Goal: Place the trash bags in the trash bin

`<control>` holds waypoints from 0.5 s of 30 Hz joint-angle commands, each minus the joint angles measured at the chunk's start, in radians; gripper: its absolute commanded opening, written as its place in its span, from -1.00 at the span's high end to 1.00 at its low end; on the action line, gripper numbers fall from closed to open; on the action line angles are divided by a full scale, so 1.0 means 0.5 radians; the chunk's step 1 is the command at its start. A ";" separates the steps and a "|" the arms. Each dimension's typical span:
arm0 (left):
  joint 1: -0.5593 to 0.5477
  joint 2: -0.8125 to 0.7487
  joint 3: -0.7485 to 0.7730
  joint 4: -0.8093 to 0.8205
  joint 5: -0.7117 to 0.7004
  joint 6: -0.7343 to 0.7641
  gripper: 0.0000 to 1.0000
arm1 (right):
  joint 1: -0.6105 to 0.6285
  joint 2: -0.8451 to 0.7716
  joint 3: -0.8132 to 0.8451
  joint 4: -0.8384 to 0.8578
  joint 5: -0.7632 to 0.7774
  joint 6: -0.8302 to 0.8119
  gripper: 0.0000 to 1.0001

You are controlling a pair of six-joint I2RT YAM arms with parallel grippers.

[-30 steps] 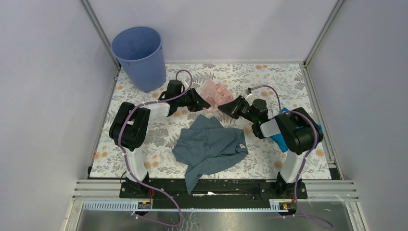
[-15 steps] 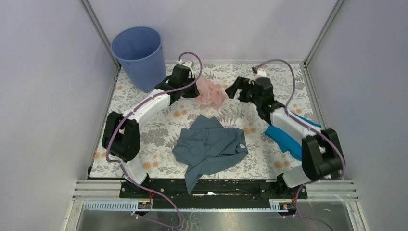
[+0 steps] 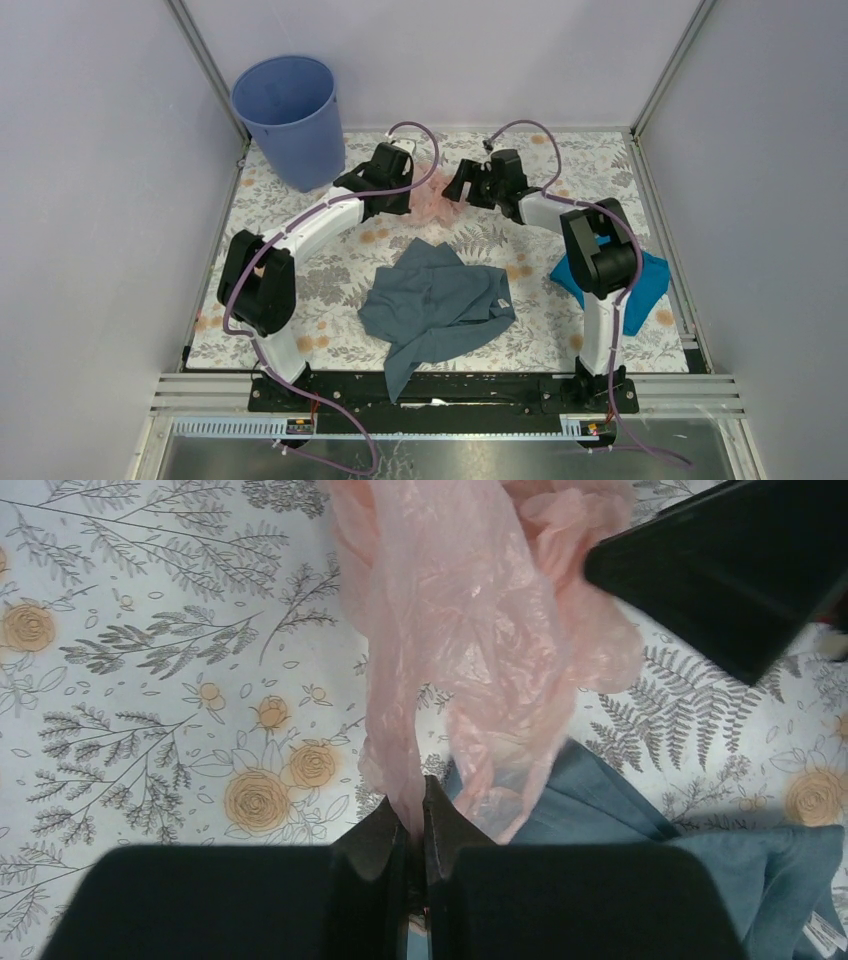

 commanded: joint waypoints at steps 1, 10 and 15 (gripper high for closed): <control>-0.038 0.009 0.108 0.029 0.060 0.045 0.85 | 0.100 0.102 0.023 0.257 -0.187 0.278 -0.71; -0.044 0.002 0.213 0.043 0.181 -0.053 0.88 | 0.101 0.219 0.175 0.413 -0.282 0.268 0.71; -0.045 0.008 0.704 -0.124 0.222 -0.140 0.88 | 0.062 -0.337 0.000 0.096 0.070 -0.005 1.00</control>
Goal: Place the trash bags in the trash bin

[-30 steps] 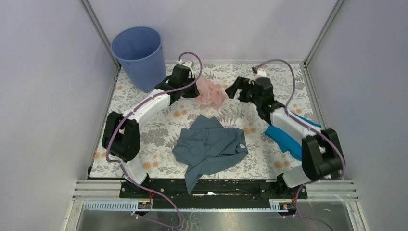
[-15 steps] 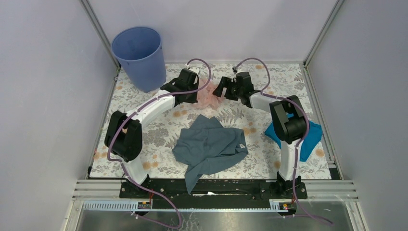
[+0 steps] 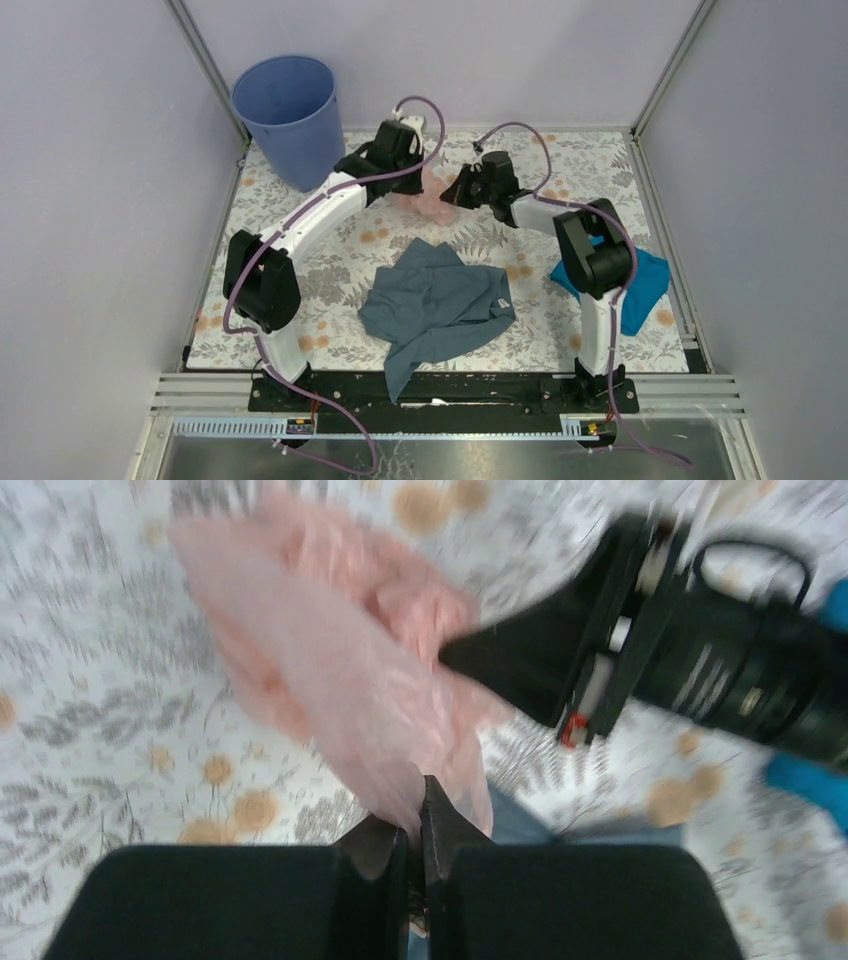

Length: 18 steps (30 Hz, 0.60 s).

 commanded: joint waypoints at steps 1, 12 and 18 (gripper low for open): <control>0.001 -0.060 0.487 -0.038 -0.002 -0.067 0.88 | -0.035 -0.635 -0.073 -0.198 0.412 -0.323 1.00; 0.059 -0.435 -0.465 0.367 -0.360 -0.029 1.00 | -0.027 -1.183 -0.846 0.420 0.667 -0.575 0.28; 0.110 -0.052 -0.469 0.130 -0.194 -0.127 1.00 | -0.026 -0.843 -0.648 0.185 0.471 -0.421 -0.37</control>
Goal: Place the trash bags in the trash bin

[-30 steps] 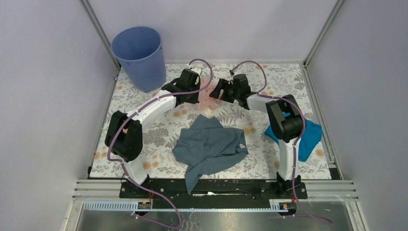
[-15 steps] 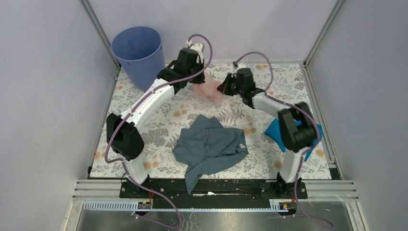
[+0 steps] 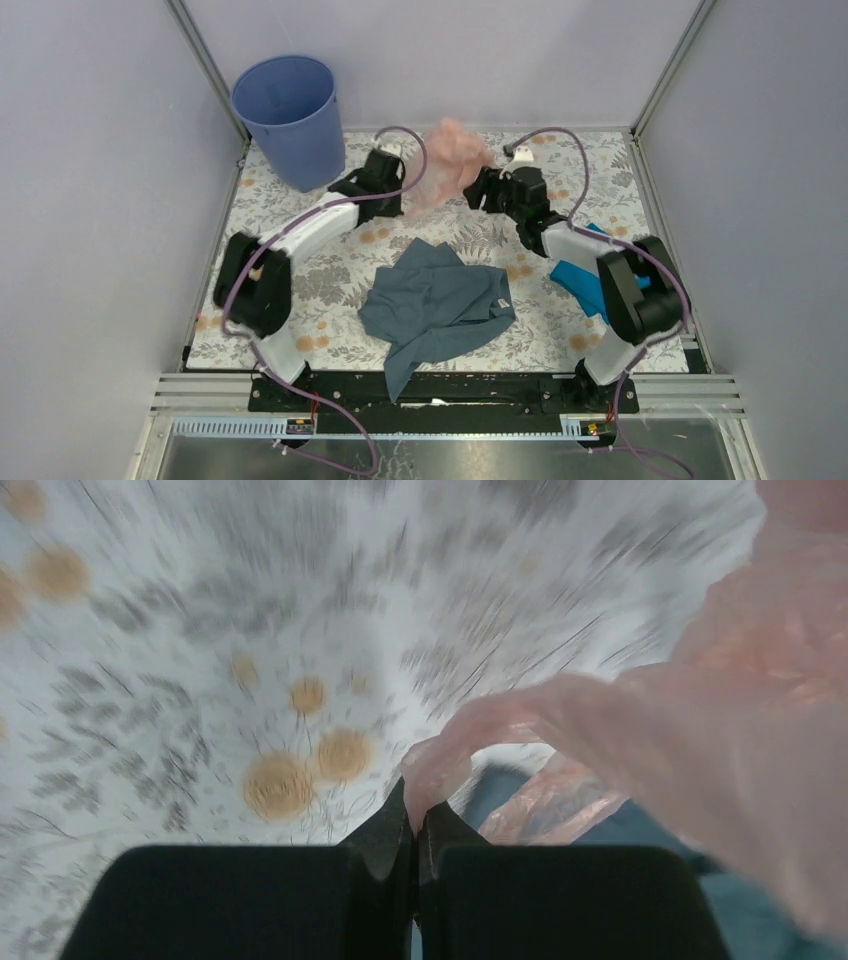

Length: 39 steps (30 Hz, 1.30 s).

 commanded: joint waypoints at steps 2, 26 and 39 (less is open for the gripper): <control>0.051 0.279 0.059 -0.163 0.201 -0.110 1.00 | 0.000 0.173 0.111 -0.127 -0.147 0.094 -0.51; 0.100 0.475 0.202 -0.340 0.438 -0.139 1.00 | -0.063 1.185 1.355 -0.486 -0.358 0.223 -0.92; 0.100 0.461 0.234 -0.336 0.502 -0.151 1.00 | 0.098 1.452 1.676 -0.762 -0.273 0.118 -0.19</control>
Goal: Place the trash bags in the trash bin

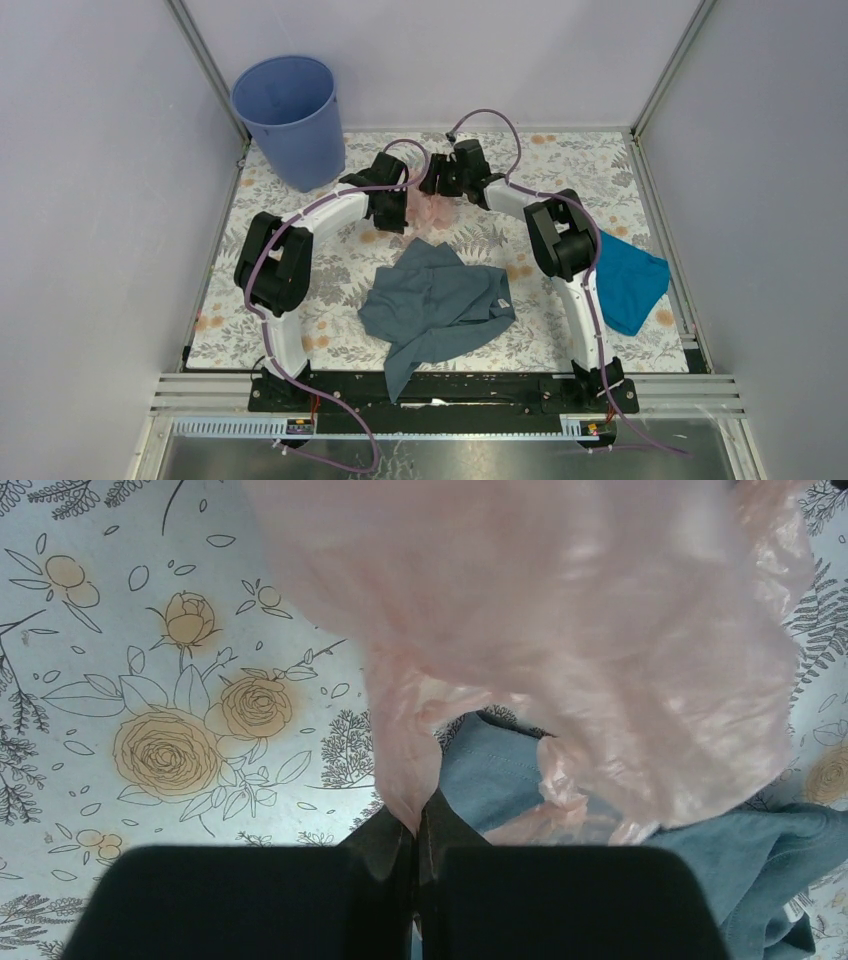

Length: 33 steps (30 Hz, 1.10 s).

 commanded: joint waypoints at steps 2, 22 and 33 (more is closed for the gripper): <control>0.004 -0.043 0.074 0.032 0.043 -0.010 1.00 | -0.016 -0.110 0.102 -0.017 0.080 -0.079 0.17; 0.169 -0.671 -0.307 0.512 0.497 -0.181 1.00 | -0.074 -1.613 -1.120 0.325 0.565 -0.334 0.91; 0.241 -0.427 -0.199 0.315 0.460 -0.227 1.00 | -0.080 -1.454 -0.889 -0.140 0.333 0.220 -0.93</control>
